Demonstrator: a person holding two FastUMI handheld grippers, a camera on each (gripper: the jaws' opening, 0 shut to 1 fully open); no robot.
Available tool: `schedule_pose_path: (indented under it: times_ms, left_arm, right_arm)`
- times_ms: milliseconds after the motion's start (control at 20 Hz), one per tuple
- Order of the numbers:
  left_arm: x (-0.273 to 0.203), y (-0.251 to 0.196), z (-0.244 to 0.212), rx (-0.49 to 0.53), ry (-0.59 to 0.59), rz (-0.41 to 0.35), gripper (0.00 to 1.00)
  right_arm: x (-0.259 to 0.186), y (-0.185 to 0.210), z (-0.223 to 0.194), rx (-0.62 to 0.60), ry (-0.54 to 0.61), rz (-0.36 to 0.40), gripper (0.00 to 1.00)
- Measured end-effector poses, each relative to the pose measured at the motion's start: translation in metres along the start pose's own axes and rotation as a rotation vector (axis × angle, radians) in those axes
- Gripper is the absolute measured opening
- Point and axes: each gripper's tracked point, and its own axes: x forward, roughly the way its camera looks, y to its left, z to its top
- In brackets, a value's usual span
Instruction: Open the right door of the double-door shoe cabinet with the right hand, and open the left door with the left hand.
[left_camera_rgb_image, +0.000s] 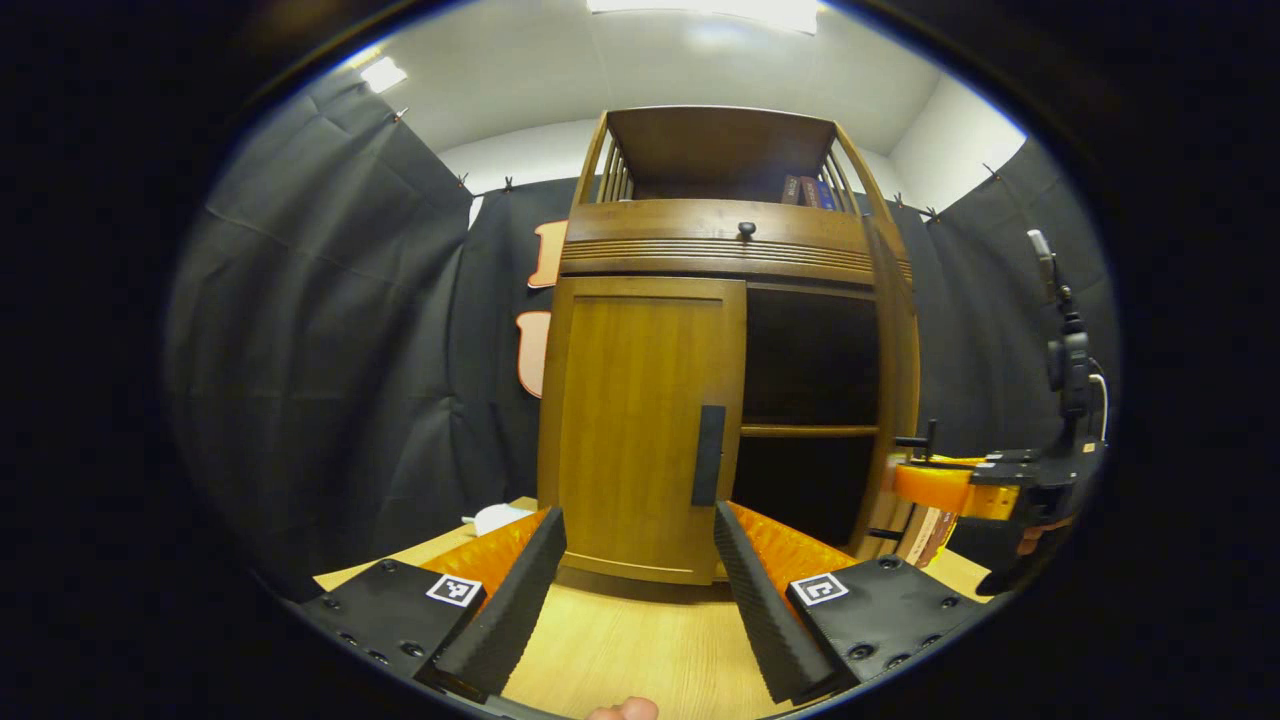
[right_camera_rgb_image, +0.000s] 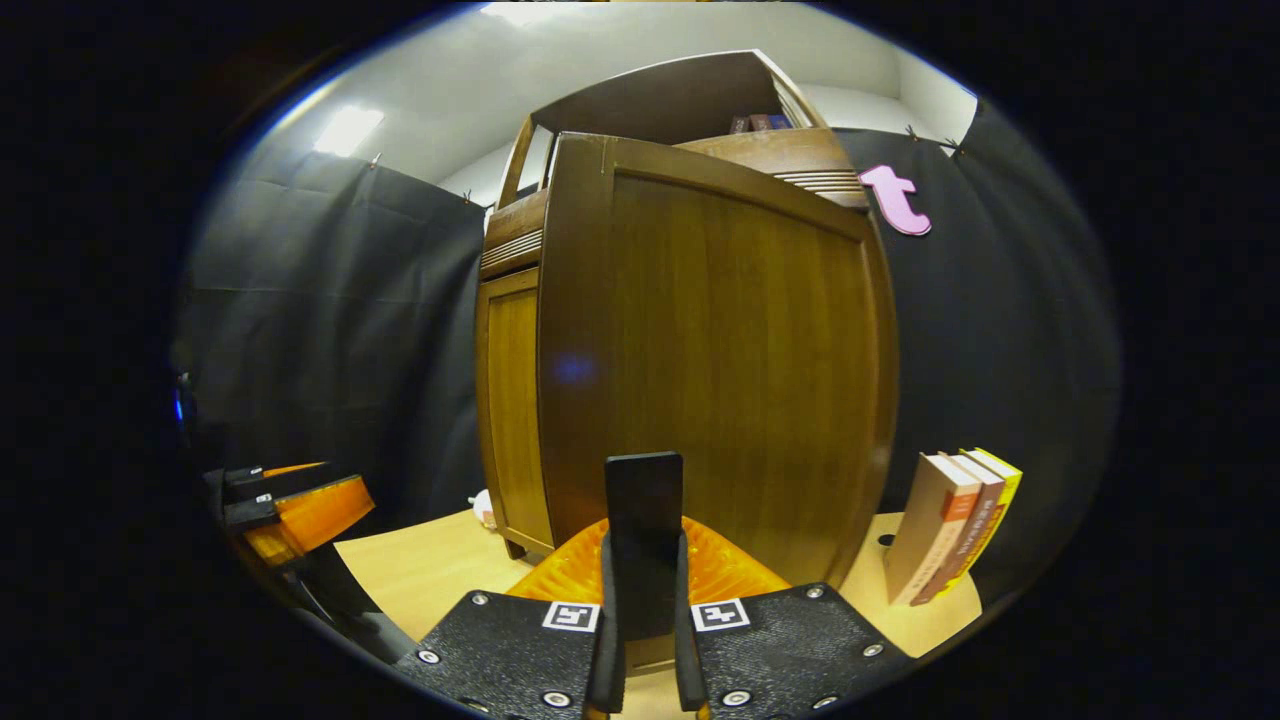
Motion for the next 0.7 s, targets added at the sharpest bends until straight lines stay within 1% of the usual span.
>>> schedule_pose_path:
  times_ms: [50, 200, 350, 400, 450, 500, 550, 600, 650, 700]
  left_arm:
    - [0.002, -0.006, 0.0, 0.0, 0.003, -0.012, 0.94]
    - [0.007, -0.02, 0.002, 0.005, 0.004, -0.044, 0.93]
    - [0.009, -0.032, 0.002, 0.002, 0.006, -0.069, 0.94]
    - [0.008, -0.035, 0.001, -0.002, 0.008, -0.075, 0.93]
    - [0.007, -0.037, 0.002, -0.006, 0.01, -0.079, 0.93]
    - [0.007, -0.039, 0.002, -0.008, 0.013, -0.083, 0.93]
    - [0.007, -0.04, 0.002, -0.007, 0.017, -0.083, 0.99]
    - [0.006, -0.04, 0.002, -0.006, 0.018, -0.083, 0.96]
    - [0.006, -0.04, 0.004, -0.006, 0.015, -0.083, 0.96]
    - [0.007, -0.038, 0.004, -0.004, 0.016, -0.083, 0.93]
  right_arm:
    - [-0.012, -0.009, -0.001, -0.014, 0.013, -0.015, 0.19]
    - [-0.049, -0.043, 0.0, -0.022, 0.026, -0.082, 0.19]
    - [-0.072, -0.077, -0.001, -0.046, 0.026, -0.16, 0.18]
    - [-0.077, -0.086, -0.002, -0.052, 0.028, -0.181, 0.22]
    - [-0.08, -0.094, -0.003, -0.058, 0.033, -0.198, 0.21]
    - [-0.083, -0.1, -0.004, -0.061, 0.038, -0.208, 0.14]
    - [-0.086, -0.108, -0.004, -0.062, 0.042, -0.22, 0.14]
    - [-0.09, -0.118, -0.004, -0.068, 0.042, -0.236, 0.2]
    - [-0.093, -0.129, -0.005, -0.075, 0.043, -0.253, 0.14]
    - [-0.098, -0.139, -0.005, -0.064, 0.04, -0.257, 0.14]
